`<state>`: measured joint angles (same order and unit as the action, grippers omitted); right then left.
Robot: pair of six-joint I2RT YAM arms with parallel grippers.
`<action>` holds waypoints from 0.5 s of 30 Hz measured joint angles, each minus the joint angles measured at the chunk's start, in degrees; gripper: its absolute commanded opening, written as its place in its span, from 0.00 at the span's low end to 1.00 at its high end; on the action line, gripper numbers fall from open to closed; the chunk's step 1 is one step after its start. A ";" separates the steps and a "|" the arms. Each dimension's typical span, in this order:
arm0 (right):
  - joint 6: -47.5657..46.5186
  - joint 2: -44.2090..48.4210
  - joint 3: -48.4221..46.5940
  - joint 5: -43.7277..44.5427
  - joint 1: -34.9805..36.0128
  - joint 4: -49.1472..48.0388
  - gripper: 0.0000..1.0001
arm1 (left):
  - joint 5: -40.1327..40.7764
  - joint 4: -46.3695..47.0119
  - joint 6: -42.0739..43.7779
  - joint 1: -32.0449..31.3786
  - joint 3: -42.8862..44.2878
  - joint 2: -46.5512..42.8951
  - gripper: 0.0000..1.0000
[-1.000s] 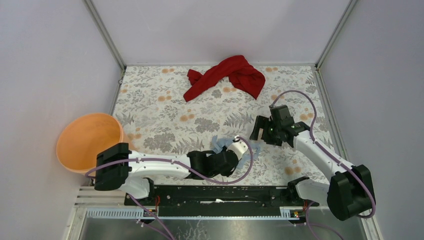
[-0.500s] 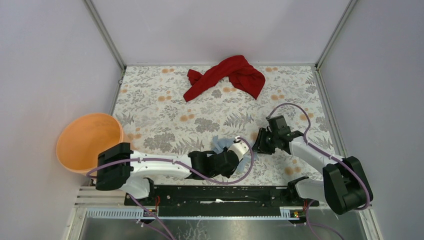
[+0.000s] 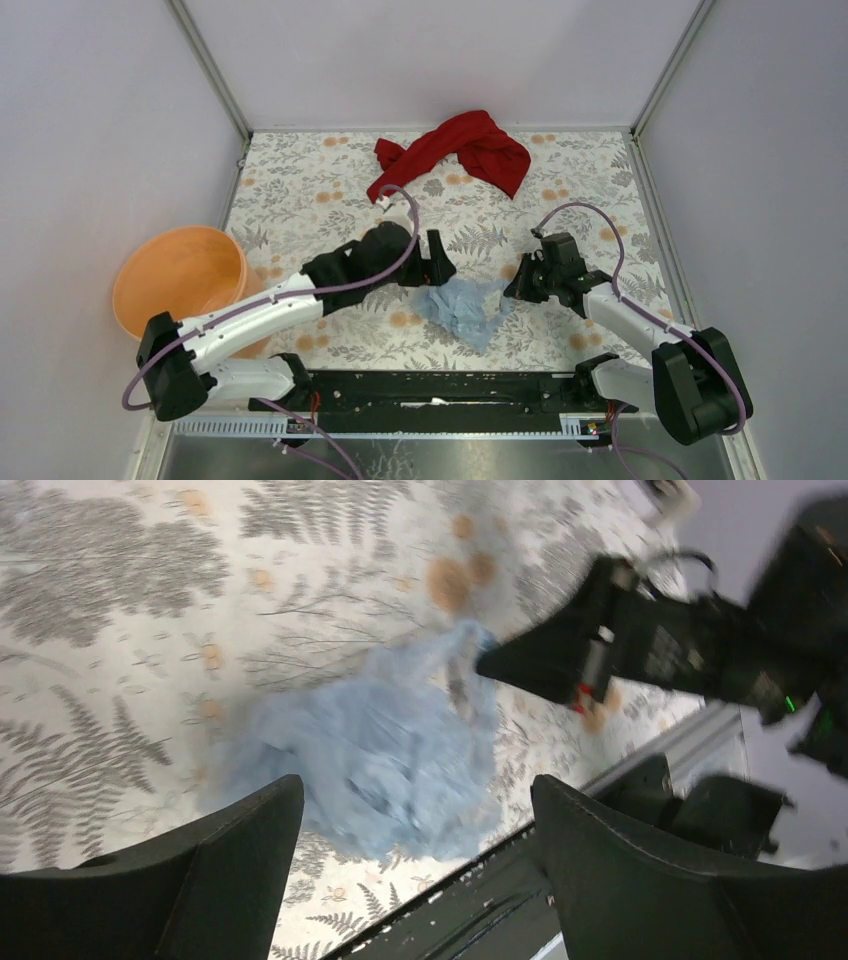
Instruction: Put the trash bags into the trash bin
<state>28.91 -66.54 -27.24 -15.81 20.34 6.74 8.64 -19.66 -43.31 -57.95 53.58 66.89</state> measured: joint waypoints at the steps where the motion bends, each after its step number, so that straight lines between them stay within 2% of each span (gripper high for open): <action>1: -0.17 0.07 0.09 -0.24 0.00 -0.28 0.00 | -1.03 -0.83 -2.03 2.58 0.22 0.20 0.84; 5: -0.66 0.17 0.13 -0.66 0.00 -0.68 0.00 | -1.84 -4.92 -6.95 8.92 2.60 5.01 0.74; 10: -1.18 1.31 0.13 -1.40 0.00 -0.83 0.00 | -3.30 -6.82 -11.54 9.16 3.17 10.58 0.62; 11: -1.29 1.55 0.13 -1.40 0.00 -0.85 0.00 | -3.69 -6.78 -12.20 9.07 2.75 10.86 0.57; 15: -1.66 1.77 0.13 -1.46 0.00 -0.87 0.00 | -4.96 -6.32 -14.27 8.85 0.46 10.99 0.50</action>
<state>27.24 -64.77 -27.11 -17.28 20.34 5.87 3.68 -25.98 -57.58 -49.10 54.04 77.89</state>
